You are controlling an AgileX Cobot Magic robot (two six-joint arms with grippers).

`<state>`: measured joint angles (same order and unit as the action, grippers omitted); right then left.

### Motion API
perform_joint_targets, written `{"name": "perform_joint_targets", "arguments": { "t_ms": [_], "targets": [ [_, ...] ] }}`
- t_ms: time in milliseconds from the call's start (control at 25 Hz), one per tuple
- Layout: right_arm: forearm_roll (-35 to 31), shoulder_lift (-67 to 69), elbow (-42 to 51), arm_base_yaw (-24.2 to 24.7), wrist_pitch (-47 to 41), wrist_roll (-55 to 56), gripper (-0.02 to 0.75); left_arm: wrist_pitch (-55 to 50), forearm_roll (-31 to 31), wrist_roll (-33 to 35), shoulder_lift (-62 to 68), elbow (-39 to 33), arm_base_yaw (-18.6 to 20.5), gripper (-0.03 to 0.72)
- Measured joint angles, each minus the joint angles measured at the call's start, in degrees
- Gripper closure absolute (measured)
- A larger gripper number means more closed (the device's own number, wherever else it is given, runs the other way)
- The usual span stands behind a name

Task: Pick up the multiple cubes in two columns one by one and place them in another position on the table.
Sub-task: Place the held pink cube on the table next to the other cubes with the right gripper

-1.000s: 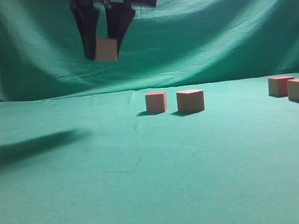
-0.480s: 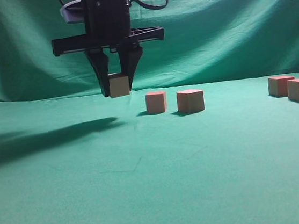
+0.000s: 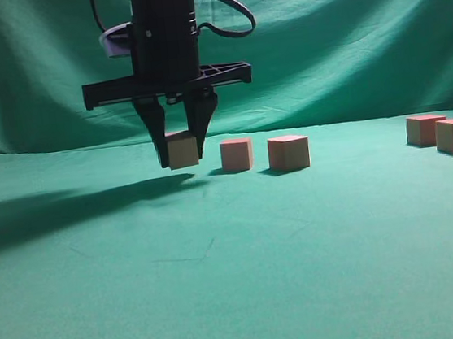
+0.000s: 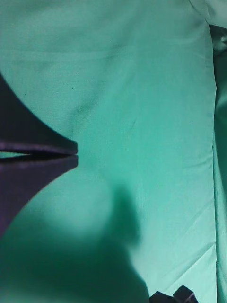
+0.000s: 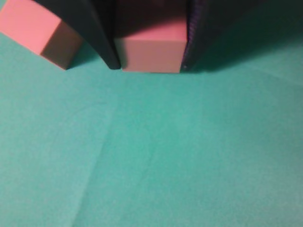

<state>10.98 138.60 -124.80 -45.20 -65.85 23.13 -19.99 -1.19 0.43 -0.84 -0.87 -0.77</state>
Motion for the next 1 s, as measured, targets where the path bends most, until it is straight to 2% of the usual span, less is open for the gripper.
{"name": "perform_joint_targets", "arguments": {
  "t_ms": [680,720,800,840,1000],
  "targets": [
    [1.03,0.61,0.00,0.00,-0.10,1.36,0.470,0.00,0.00,0.00,0.00,0.00,0.00,0.688],
    [1.03,0.61,0.00,0.00,-0.10,1.36,0.414,0.00,0.00,0.00,0.00,0.00,0.00,0.688],
    [1.03,0.61,0.00,0.00,-0.10,1.36,0.414,0.00,0.00,0.00,0.00,0.00,0.00,0.688],
    [0.93,0.61,0.00,0.00,-0.10,1.12,0.372,0.00,0.00,0.00,0.00,0.00,0.00,0.688],
    [0.43,0.61,0.00,0.00,-0.10,0.13,0.367,0.00,0.00,0.00,0.00,0.00,0.00,0.688]
  ]
}}
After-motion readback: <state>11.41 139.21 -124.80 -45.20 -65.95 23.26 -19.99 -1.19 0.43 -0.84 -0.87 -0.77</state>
